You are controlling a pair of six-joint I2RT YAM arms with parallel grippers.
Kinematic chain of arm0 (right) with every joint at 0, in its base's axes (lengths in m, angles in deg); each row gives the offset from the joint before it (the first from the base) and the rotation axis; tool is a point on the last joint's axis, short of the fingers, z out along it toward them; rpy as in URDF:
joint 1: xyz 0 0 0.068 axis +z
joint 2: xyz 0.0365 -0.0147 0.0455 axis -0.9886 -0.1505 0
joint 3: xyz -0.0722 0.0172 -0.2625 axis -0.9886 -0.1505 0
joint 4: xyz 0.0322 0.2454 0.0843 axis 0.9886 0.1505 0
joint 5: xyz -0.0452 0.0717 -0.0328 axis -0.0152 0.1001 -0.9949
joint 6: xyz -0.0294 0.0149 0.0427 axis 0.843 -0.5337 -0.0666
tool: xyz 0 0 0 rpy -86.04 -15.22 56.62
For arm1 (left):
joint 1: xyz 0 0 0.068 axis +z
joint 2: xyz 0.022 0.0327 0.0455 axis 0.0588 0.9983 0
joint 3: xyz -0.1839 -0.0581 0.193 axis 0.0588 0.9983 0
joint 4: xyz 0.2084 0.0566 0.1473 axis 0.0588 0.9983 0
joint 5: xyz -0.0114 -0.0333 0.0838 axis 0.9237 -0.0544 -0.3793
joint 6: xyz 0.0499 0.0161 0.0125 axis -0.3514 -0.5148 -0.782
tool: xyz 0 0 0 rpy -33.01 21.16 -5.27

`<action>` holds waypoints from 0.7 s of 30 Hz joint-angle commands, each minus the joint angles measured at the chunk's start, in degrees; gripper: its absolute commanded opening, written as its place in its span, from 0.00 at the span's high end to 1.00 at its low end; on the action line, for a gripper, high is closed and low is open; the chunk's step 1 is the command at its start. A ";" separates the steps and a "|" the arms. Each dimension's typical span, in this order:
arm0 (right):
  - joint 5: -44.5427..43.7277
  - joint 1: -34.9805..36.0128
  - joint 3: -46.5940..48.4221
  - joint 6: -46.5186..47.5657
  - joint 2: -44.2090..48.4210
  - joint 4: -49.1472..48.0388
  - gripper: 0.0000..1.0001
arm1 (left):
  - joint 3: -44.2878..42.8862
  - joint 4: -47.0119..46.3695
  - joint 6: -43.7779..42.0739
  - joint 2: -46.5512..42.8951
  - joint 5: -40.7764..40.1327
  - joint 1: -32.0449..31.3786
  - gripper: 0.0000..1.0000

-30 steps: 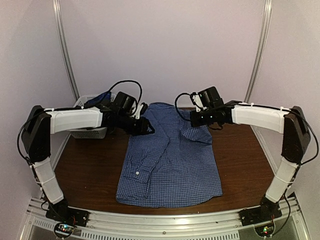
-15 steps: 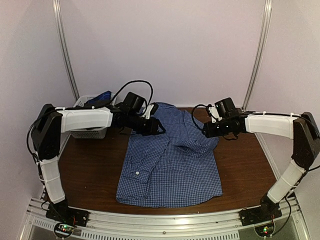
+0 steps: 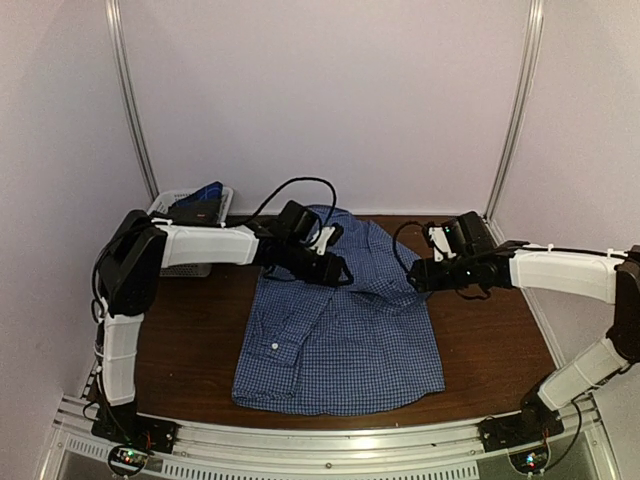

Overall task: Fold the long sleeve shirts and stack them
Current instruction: Fold the 1/3-folded shirt at the center of the board.

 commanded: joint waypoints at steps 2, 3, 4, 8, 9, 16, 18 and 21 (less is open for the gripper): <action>-2.01 0.36 -7.13 -3.24 6.65 -2.38 0.34 | -4.17 -2.55 -9.22 2.58 -1.88 -2.92 0.35; -2.05 0.36 -8.04 -3.51 7.39 -2.25 0.33 | -4.45 -2.47 -10.53 2.90 -2.72 -3.44 0.33; -2.10 0.36 -8.75 -3.70 8.06 -2.10 0.33 | -4.73 -2.32 -12.25 3.18 -3.29 -3.99 0.31; -2.36 0.36 -10.93 -4.31 10.36 -1.91 0.33 | -6.25 -1.54 -18.38 4.51 -5.78 -5.78 0.27; -2.32 0.36 -11.27 -4.36 10.81 -1.88 0.33 | -7.02 -1.03 -20.37 4.94 -6.85 -6.35 0.27; -2.66 0.45 -12.25 -4.79 13.06 -0.94 0.33 | -14.85 2.85 -29.49 10.93 -12.85 -7.80 0.27; -2.95 0.45 -12.38 -4.87 13.74 -0.50 0.33 | -16.27 3.51 -31.99 12.03 -12.73 -7.87 0.28; -3.30 0.45 -12.85 -5.07 14.69 -0.20 0.33 | -17.21 3.63 -33.70 12.93 -12.91 -7.97 0.28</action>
